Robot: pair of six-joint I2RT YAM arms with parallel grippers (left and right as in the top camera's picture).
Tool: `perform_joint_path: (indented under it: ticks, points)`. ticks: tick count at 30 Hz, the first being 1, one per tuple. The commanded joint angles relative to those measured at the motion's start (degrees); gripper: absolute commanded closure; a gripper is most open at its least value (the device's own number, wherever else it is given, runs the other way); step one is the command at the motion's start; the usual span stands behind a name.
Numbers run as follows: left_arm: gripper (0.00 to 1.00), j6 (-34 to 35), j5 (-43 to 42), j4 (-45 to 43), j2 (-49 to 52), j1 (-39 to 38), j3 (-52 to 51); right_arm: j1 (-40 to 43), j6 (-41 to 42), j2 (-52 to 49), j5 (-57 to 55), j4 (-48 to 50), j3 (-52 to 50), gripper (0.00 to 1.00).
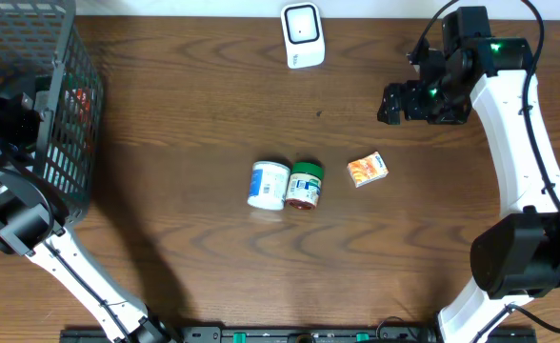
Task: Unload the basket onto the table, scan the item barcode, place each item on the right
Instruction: 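Reach the left gripper into the basket and grasp the green glove pack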
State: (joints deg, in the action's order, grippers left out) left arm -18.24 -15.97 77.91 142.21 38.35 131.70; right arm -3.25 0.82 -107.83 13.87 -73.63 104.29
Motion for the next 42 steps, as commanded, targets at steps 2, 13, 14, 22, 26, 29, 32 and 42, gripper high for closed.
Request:
perform_joint_path:
  ticks: [2,13,14,22,26,29,32,42]
  points:
    - [0.02,0.1,0.5,0.0,0.6,-0.5,-0.2,-0.2,-0.7,0.9,-0.3,0.1,0.9,0.01]
    - [0.02,2.1,4.7,-2.3,-8.0,-0.7,0.3,-0.2,-0.6,0.9,-0.3,0.1,0.9,0.01]
    - [0.02,2.6,5.7,-2.5,-8.5,-0.7,0.3,-0.2,-0.7,0.9,-0.3,0.1,0.9,0.01]
    - [0.02,2.6,8.9,-5.1,-9.0,-0.7,-2.5,-0.2,-0.7,0.9,-0.3,0.1,0.9,0.01]
    - [0.02,0.1,9.4,-8.3,-9.0,-0.7,-7.1,-0.2,-0.7,0.9,-0.3,0.2,0.9,0.01]
    - [0.02,-1.8,9.4,-11.6,-8.9,-0.7,-11.8,-0.2,-0.7,0.9,-0.3,0.2,0.9,0.01]
    - [0.02,-2.8,9.4,-15.5,-8.9,-0.7,-16.1,-0.2,-0.7,0.9,-0.3,0.2,0.9,0.01]
    - [0.02,-3.1,5.3,-22.3,-8.9,-0.7,-27.3,-0.2,-0.6,0.9,-0.3,0.5,0.9,0.01]
